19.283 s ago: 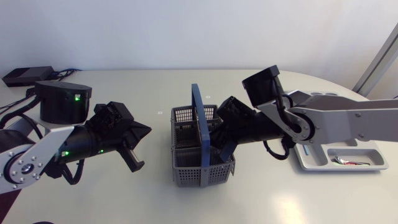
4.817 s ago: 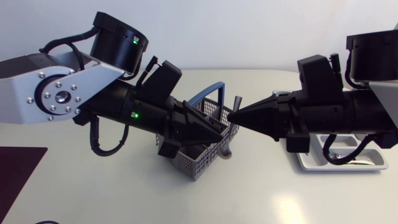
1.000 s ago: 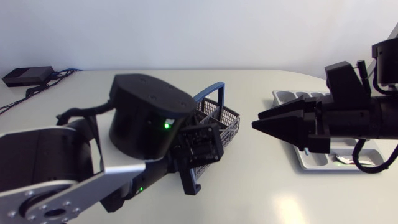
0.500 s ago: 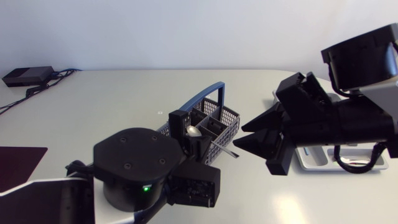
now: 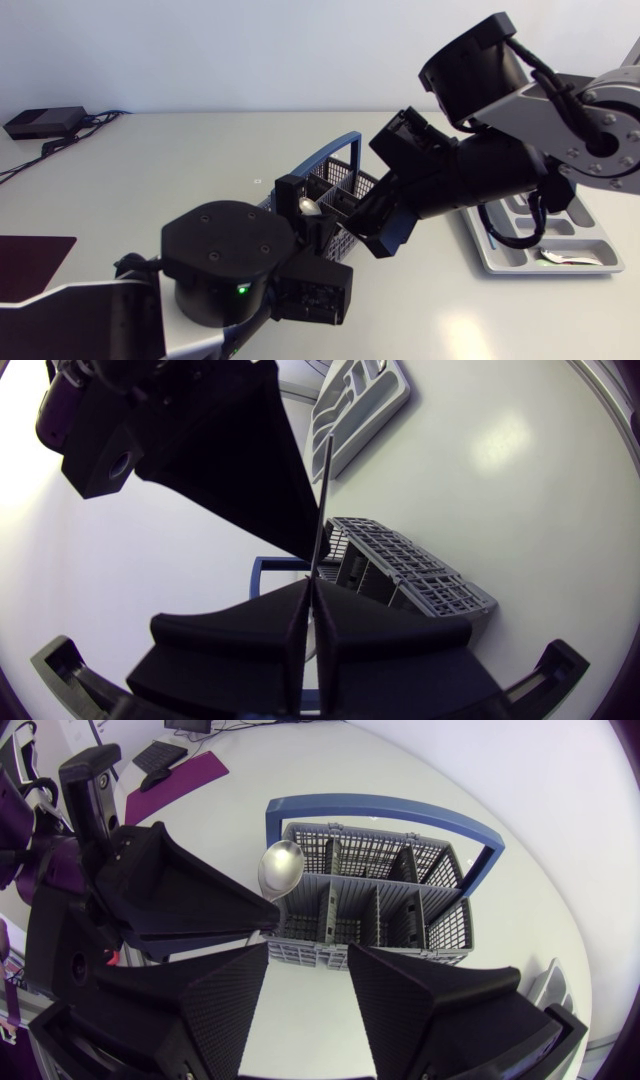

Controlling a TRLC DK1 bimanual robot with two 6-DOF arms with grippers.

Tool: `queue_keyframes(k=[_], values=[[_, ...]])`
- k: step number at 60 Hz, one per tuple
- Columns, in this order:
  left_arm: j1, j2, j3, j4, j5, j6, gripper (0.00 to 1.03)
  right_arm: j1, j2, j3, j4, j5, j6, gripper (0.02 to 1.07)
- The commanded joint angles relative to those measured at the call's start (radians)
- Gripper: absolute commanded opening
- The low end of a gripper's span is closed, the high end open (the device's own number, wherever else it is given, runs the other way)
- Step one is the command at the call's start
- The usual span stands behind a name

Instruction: Sort the cutlery from the basket into the organizer compartments.

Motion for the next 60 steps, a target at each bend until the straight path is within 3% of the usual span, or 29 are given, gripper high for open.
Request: queue_keyframes(k=[1,29,39,48,60], values=[[0.016,0.022,-0.027,0.022,0.007,0.03,0.03,0.021,0.023,0.033,-0.019,0.015,0.026,0.61],[0.071,0.047,-0.035,0.045,0.04,0.034,0.03,0.073,0.064,0.055,-0.036,0.033,0.06,0.59],[0.071,0.059,-0.032,0.057,0.041,0.036,0.03,0.084,0.076,0.043,-0.028,0.033,0.072,0.46],[0.074,0.061,-0.032,0.06,0.043,0.04,0.03,0.093,0.085,0.033,-0.028,0.038,0.075,0.43],[0.073,0.059,-0.035,0.064,0.043,0.04,0.03,0.093,0.093,0.023,-0.025,0.036,0.075,0.31]])
